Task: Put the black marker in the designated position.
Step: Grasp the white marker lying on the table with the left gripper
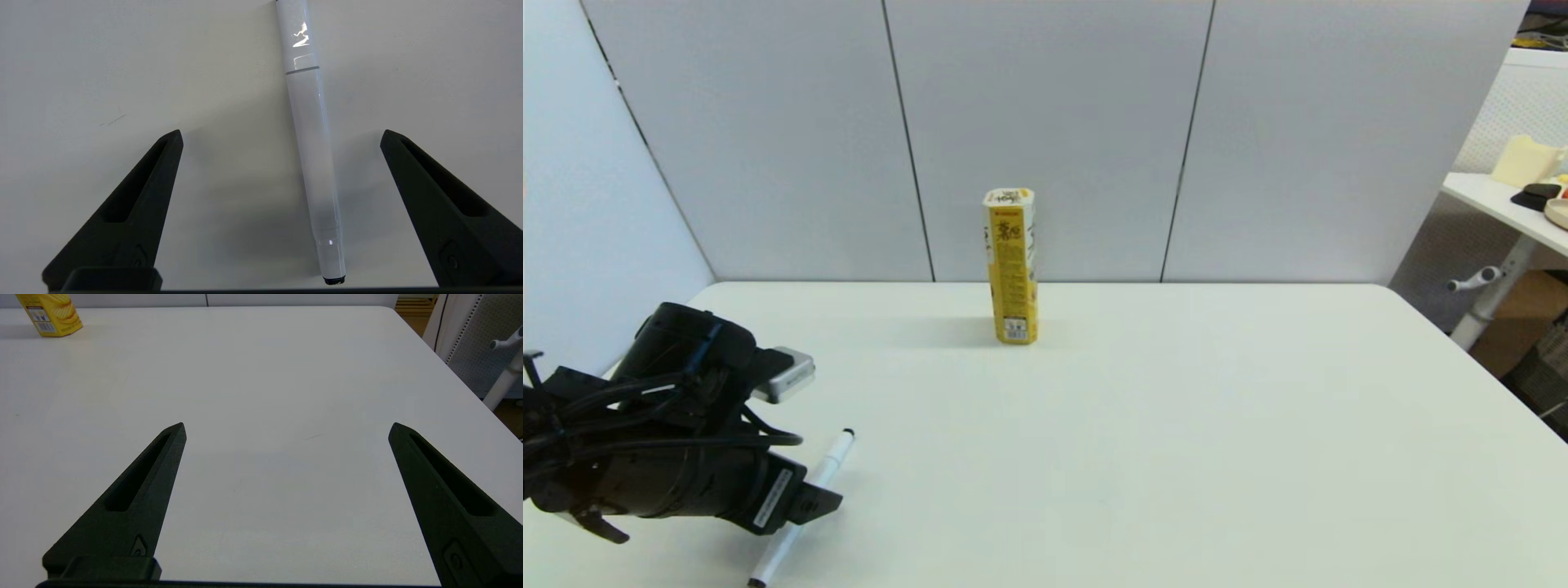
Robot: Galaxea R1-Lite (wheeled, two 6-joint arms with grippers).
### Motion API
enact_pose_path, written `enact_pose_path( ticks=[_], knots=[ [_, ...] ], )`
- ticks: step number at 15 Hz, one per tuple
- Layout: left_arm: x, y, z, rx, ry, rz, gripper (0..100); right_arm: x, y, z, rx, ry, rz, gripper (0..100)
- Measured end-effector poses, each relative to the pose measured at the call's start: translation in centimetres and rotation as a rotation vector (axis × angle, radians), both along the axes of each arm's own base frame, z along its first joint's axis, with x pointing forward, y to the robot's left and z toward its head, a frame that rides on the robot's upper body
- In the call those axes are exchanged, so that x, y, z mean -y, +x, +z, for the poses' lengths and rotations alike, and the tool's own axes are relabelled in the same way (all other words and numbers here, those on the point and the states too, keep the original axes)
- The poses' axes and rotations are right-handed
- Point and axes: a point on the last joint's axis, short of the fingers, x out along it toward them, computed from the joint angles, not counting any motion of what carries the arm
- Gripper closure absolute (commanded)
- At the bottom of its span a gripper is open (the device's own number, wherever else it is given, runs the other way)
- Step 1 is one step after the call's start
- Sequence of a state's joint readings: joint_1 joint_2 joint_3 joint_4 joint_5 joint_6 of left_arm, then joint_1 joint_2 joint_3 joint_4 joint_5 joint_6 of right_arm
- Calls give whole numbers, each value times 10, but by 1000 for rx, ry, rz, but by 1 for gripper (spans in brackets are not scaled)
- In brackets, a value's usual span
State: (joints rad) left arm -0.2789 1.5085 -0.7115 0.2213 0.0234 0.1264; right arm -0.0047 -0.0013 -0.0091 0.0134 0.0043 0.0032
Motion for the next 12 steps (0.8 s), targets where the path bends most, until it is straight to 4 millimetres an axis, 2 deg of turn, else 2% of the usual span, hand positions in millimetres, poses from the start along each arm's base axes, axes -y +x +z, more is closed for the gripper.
enact_pose_path(
  ticks=[12],
  knots=[
    [5, 0, -6, -32, -16, 16, 0, 0, 0, 0, 0, 0, 0, 0]
  ],
)
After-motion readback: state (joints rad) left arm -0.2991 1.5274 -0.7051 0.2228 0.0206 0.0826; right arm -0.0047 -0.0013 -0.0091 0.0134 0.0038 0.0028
